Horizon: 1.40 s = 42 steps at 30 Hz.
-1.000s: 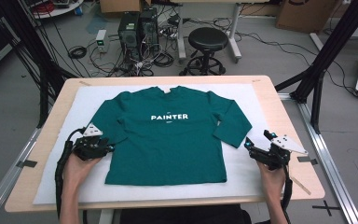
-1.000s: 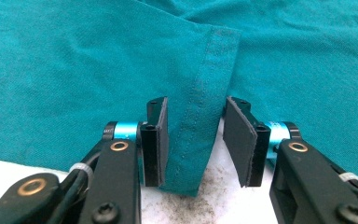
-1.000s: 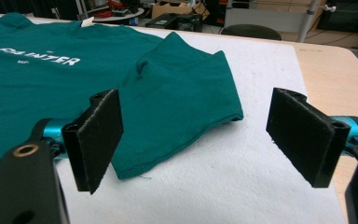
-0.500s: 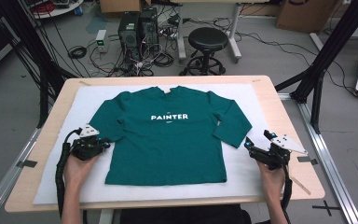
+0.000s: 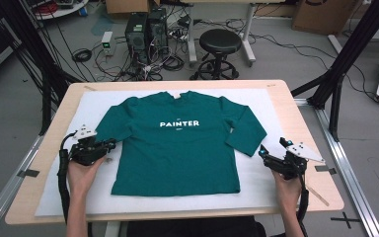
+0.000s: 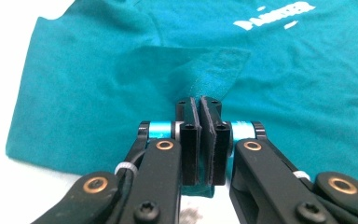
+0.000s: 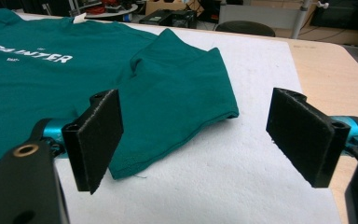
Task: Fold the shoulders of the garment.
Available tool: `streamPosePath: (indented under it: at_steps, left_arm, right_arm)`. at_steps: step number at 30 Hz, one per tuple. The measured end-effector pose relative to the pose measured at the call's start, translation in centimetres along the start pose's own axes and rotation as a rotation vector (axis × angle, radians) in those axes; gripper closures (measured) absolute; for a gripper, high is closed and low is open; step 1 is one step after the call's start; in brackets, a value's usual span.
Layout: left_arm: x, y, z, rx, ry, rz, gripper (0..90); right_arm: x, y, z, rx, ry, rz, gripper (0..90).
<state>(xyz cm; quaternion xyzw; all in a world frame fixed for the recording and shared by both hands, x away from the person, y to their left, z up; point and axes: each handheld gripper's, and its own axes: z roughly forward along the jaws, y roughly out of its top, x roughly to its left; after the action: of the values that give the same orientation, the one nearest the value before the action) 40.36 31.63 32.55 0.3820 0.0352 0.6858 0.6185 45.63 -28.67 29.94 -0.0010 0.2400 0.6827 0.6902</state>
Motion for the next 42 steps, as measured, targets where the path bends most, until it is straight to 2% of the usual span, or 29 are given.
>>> streamPosePath:
  at_steps: [1,3,8,14,18,24,37,42]
  left_arm:
    - [-0.6,0.7,0.0,-0.008,-0.004,0.008,86.2]
    - [-0.8,1.0,0.1,-0.016,-0.006,0.008,86.2]
    - [-2.3,3.0,0.8,-0.069,-0.019,0.005,86.2]
    - [-4.1,4.9,2.4,-0.086,-0.045,0.016,86.2]
    - [-5.3,5.4,3.9,-0.088,-0.075,0.004,86.2]
    - [-7.6,5.9,6.3,-0.076,-0.111,0.017,86.2]
    - [-13.0,6.9,10.0,-0.053,-0.188,0.099,86.1]
    - [-14.7,7.1,11.2,-0.037,-0.213,0.122,86.1]
  right_arm:
    - [0.0,0.0,0.0,0.0,-0.002,-0.001,19.0]
    - [0.0,0.0,0.0,0.001,-0.002,-0.006,18.9]
    - [0.0,0.0,0.0,0.001,-0.002,-0.01,18.9]
    - [0.0,0.0,0.0,0.0,-0.001,-0.013,19.0]
    - [0.1,0.0,0.0,0.0,0.0,-0.014,18.9]
    - [0.1,0.0,0.0,0.0,0.0,-0.014,18.9]
    - [0.1,0.0,0.1,0.003,-0.001,-0.015,19.0]
    - [0.0,0.0,0.0,0.003,0.002,-0.014,18.9]
